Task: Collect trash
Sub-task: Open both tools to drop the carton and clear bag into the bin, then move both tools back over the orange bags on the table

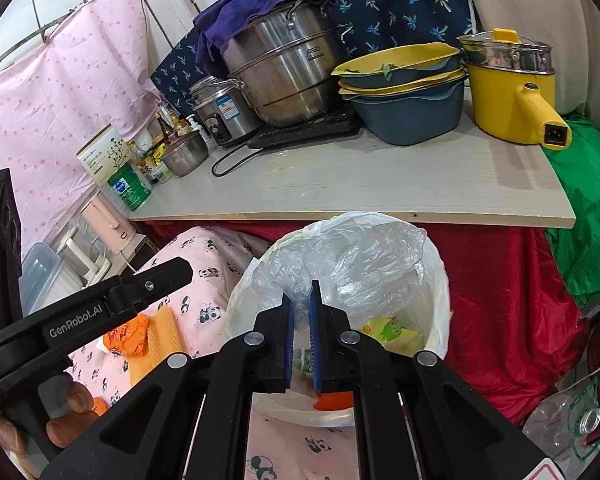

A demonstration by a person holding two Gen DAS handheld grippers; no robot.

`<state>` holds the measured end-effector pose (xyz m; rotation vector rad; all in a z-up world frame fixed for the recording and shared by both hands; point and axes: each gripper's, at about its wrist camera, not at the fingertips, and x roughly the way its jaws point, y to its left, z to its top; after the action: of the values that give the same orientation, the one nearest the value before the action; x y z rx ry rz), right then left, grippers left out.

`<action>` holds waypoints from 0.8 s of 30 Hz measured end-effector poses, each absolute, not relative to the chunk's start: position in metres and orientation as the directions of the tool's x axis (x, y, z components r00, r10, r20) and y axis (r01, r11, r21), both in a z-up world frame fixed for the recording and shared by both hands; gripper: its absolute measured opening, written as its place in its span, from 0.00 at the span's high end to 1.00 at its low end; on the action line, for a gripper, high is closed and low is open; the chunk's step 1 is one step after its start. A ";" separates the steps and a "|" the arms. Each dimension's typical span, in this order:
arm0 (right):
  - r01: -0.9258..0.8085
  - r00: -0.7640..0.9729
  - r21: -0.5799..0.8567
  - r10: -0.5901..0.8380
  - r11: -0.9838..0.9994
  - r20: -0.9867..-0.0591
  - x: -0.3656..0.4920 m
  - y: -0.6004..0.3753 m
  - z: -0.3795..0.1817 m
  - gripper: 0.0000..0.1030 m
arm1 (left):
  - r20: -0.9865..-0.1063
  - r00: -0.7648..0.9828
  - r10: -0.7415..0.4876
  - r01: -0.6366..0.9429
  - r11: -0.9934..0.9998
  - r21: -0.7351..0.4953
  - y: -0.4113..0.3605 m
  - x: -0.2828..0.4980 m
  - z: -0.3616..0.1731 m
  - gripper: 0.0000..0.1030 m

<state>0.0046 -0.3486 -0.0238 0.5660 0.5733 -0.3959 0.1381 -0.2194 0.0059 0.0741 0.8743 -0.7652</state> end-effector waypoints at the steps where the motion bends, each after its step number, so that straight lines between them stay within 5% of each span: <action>1: 0.491 0.774 0.386 -0.189 0.781 -0.604 0.007 -0.347 -0.024 0.92 | -0.715 0.404 -0.570 0.626 0.743 -0.237 -0.216 0.139 0.006 0.48; 12: 0.475 0.785 0.373 -0.193 0.797 -0.589 0.023 -0.331 -0.016 0.67 | -0.709 0.490 -0.506 0.558 0.807 -0.190 -0.183 0.146 0.005 0.22; 24: 0.436 0.800 0.354 -0.176 0.827 -0.574 0.030 -0.302 -0.002 0.61 | -0.700 0.538 -0.470 0.491 0.849 -0.194 -0.142 0.150 0.007 0.22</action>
<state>0.0298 -0.3017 -0.0016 0.4977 0.5528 -0.3431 0.1497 -0.1424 0.0071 0.0269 0.8242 -0.5719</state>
